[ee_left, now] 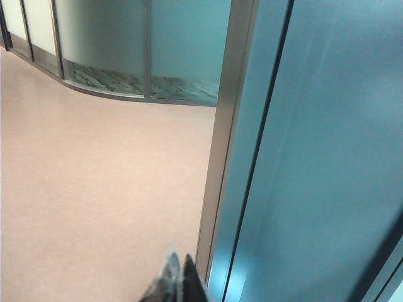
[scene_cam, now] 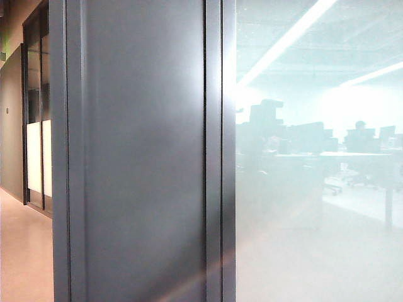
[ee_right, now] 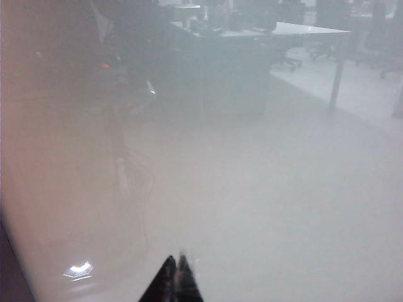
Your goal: Raise the arm to find the leftmost switch on the wall and turn on the lights.
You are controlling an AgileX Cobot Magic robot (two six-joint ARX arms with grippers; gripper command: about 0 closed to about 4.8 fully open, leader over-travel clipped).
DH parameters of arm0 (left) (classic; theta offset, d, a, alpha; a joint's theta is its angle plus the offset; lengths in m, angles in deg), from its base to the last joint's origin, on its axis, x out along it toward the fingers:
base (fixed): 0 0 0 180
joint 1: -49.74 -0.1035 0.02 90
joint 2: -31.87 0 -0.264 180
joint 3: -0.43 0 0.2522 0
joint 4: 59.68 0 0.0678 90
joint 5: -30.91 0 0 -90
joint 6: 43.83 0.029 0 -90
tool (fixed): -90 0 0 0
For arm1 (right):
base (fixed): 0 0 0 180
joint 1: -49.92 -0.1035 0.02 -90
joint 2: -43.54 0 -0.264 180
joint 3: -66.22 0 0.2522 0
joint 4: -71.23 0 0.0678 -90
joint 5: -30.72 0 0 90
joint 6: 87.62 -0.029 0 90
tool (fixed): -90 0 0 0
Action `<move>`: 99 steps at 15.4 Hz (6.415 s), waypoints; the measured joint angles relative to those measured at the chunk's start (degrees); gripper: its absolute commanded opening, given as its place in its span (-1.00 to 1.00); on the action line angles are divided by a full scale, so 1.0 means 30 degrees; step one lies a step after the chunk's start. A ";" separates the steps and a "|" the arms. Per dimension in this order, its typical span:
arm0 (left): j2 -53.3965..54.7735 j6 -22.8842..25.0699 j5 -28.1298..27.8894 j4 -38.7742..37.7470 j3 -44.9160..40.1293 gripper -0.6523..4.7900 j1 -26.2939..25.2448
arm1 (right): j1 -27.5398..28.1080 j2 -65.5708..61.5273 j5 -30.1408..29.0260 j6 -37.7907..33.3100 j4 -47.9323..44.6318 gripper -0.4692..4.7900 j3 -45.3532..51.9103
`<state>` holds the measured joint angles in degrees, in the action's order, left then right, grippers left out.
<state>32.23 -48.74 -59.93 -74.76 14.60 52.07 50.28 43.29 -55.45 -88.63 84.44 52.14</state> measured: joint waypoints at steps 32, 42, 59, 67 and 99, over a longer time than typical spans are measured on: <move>1.3180 0.0495 0.2492 0.6069 2.0218 -0.78 0.0007 | -0.0015 -1.3420 -0.2601 -0.0204 -0.4080 -0.82 -2.0618; 1.7770 0.2601 0.4131 0.5435 2.5114 -0.78 0.0007 | -0.0015 -2.0050 -1.5788 -0.4881 -0.2798 -0.82 -2.7642; 2.4217 -0.4983 0.7912 0.7657 3.0906 -0.78 0.1829 | -0.1734 -2.0393 -1.9322 -0.6309 -0.2987 -0.83 -2.7824; 2.6848 -0.4692 0.7453 0.3563 3.2254 -0.78 0.1807 | -0.1749 -2.0393 -1.9329 -0.6302 -0.2987 -0.83 -2.7824; 1.4659 -0.0466 0.4838 -0.2521 2.8574 -0.78 0.1821 | -0.1668 -1.8710 -1.8141 -0.6222 -0.1515 -0.82 -2.7817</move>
<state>76.20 -50.14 -45.42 -82.33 100.32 57.53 45.27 -12.84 -109.87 -107.30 79.89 -31.31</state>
